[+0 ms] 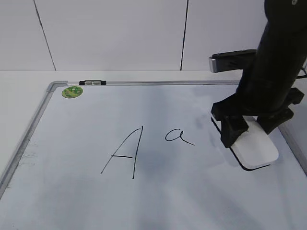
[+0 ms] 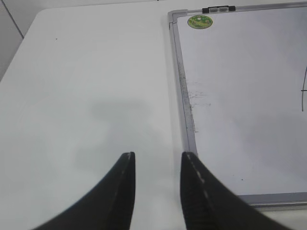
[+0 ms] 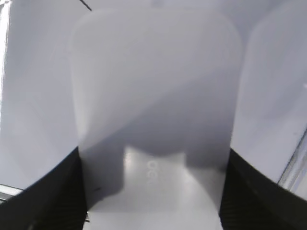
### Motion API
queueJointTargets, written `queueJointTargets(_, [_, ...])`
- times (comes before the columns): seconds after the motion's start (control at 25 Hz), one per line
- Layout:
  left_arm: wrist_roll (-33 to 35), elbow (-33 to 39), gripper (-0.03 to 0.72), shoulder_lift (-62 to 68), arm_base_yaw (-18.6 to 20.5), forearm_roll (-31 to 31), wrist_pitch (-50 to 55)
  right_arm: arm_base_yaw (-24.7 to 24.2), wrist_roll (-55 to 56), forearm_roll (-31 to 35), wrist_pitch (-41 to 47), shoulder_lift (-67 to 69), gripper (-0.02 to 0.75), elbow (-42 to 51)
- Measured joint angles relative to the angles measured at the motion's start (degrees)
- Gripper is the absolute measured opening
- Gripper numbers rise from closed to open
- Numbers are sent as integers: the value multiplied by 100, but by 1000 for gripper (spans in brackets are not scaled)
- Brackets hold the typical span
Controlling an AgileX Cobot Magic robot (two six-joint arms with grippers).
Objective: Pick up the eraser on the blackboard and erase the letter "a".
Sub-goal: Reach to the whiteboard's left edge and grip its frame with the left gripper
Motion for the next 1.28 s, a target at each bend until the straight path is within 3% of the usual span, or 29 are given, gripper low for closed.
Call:
queueJointTargets(0.28, [0,0,245,0,0,0,0,431,0,-117,38,352,538,-66])
queueJointTargets(0.8, [-90,0,244,138,0,-189,0,444,13,-157,38,352,538,-97])
queueJointTargets(1.28, [-96,-855,244,3872,-299,-221,-835,444,21,-171,38,352,538,-97])
